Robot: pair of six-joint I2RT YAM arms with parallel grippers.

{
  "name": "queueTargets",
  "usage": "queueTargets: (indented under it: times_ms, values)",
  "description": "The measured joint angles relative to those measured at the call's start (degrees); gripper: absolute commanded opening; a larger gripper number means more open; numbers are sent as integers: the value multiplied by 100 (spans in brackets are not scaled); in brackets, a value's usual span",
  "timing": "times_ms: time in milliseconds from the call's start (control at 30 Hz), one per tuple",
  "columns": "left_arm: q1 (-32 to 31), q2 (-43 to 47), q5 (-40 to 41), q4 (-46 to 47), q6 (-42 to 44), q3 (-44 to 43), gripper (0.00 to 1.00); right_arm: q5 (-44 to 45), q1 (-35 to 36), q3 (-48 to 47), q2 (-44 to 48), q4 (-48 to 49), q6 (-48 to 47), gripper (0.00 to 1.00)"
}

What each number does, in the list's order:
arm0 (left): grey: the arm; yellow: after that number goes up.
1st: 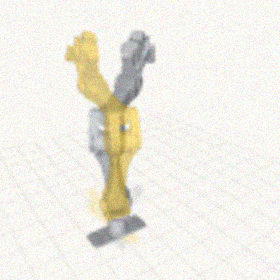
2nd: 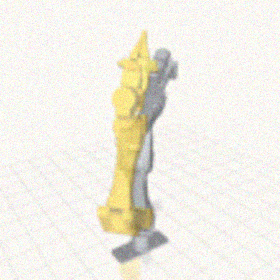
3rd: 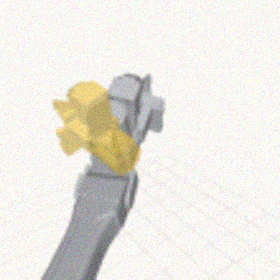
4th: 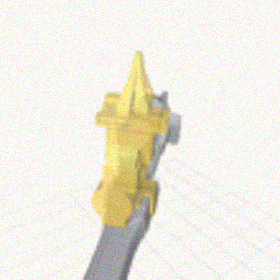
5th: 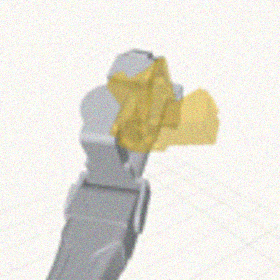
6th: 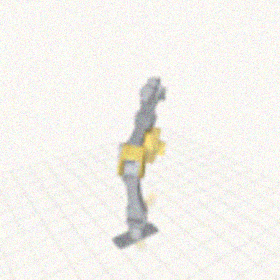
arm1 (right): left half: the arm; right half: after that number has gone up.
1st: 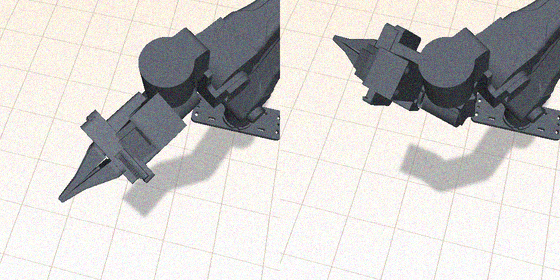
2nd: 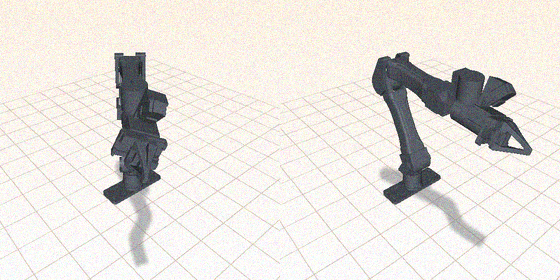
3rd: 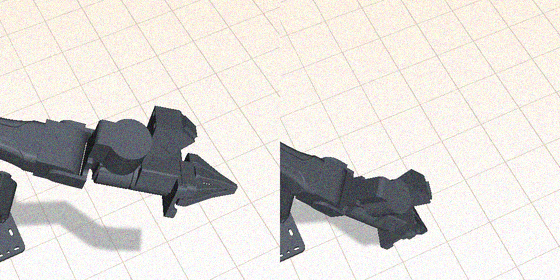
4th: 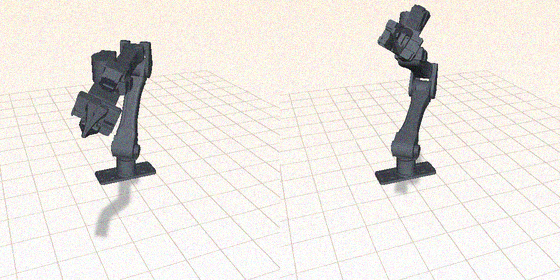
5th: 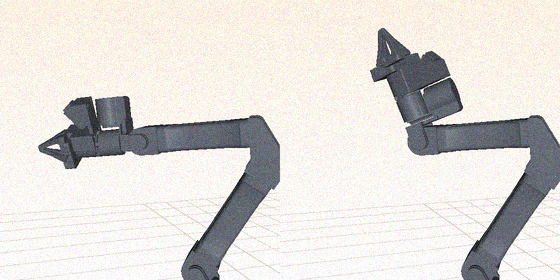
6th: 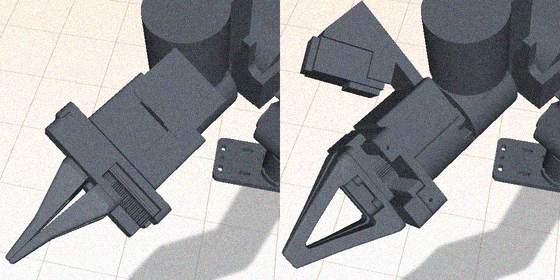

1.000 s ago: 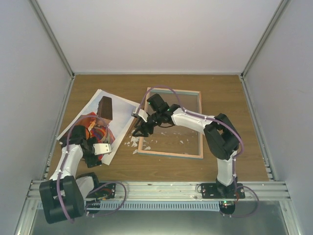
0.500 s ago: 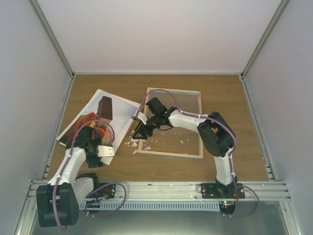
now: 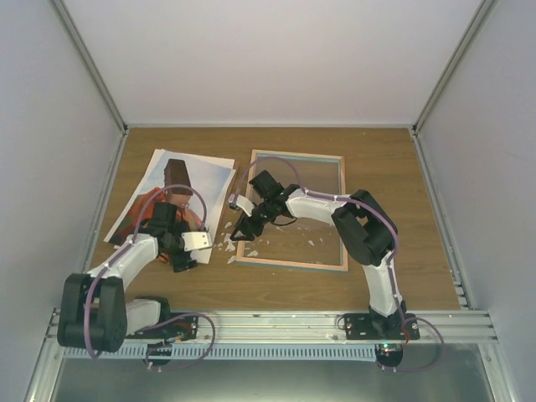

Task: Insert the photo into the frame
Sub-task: Adjust the photo frame item at the center of the board, then adjust the photo frame at the center of the board.

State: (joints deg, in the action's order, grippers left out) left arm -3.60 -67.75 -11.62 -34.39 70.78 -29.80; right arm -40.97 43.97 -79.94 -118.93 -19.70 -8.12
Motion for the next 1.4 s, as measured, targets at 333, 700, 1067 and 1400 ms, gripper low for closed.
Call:
queueTargets:
  times_ms: [333,700,1067,1400]
  values:
    - [-334,-664,-542,839,-916,-275,99,98,-295,317,129,-98,-72,58]
    - [-136,-387,-1283,535,-1626,-861,99,431,-568,514,553,-282,-55,58]
    - [776,-503,-1578,787,-2879,-1296,99,651,46,-822,205,-9,118,57]
    - [901,-640,-1558,894,-3292,-1434,99,1161,173,-1189,-811,-345,74,55]
